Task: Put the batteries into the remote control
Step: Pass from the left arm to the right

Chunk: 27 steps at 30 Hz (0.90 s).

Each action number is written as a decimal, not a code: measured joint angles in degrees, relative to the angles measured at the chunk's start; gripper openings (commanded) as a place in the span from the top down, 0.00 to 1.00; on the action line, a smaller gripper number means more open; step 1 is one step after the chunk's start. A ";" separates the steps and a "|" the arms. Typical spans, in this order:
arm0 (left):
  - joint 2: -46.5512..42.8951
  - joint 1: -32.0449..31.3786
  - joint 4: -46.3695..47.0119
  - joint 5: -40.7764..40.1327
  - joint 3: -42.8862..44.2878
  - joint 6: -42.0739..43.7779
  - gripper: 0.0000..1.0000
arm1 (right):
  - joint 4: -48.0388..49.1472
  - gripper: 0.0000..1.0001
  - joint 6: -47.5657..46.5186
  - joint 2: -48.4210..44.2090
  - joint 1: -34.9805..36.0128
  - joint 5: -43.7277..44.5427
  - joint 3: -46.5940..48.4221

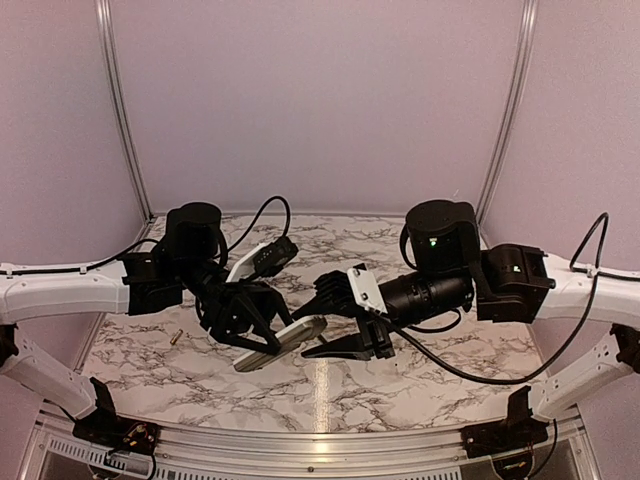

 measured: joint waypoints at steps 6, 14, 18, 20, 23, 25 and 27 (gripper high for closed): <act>0.11 -0.98 3.63 0.42 0.00 -2.40 0.51 | -1.29 0.62 -0.52 1.66 1.62 0.11 1.88; 0.96 -1.77 5.60 2.58 0.00 -4.94 0.47 | -2.12 0.93 -2.64 2.01 2.73 -0.04 2.84; 0.96 -1.86 5.90 2.62 0.00 -4.79 0.11 | -2.80 1.00 -2.01 2.23 3.19 0.22 3.41; 0.81 -1.53 6.84 1.18 -0.09 -4.00 0.01 | -2.82 1.00 -0.79 2.25 3.19 0.59 3.45; -0.81 0.22 7.93 -1.57 -0.96 -3.72 0.01 | -2.82 1.00 1.49 2.25 2.93 1.42 3.45; -3.34 2.71 9.40 -4.59 -2.60 -4.09 0.01 | -2.67 1.00 4.20 2.23 1.77 1.42 3.41; -6.23 5.81 10.86 -7.67 -4.33 -4.70 0.01 | -1.86 1.00 7.10 1.92 -0.85 0.96 3.02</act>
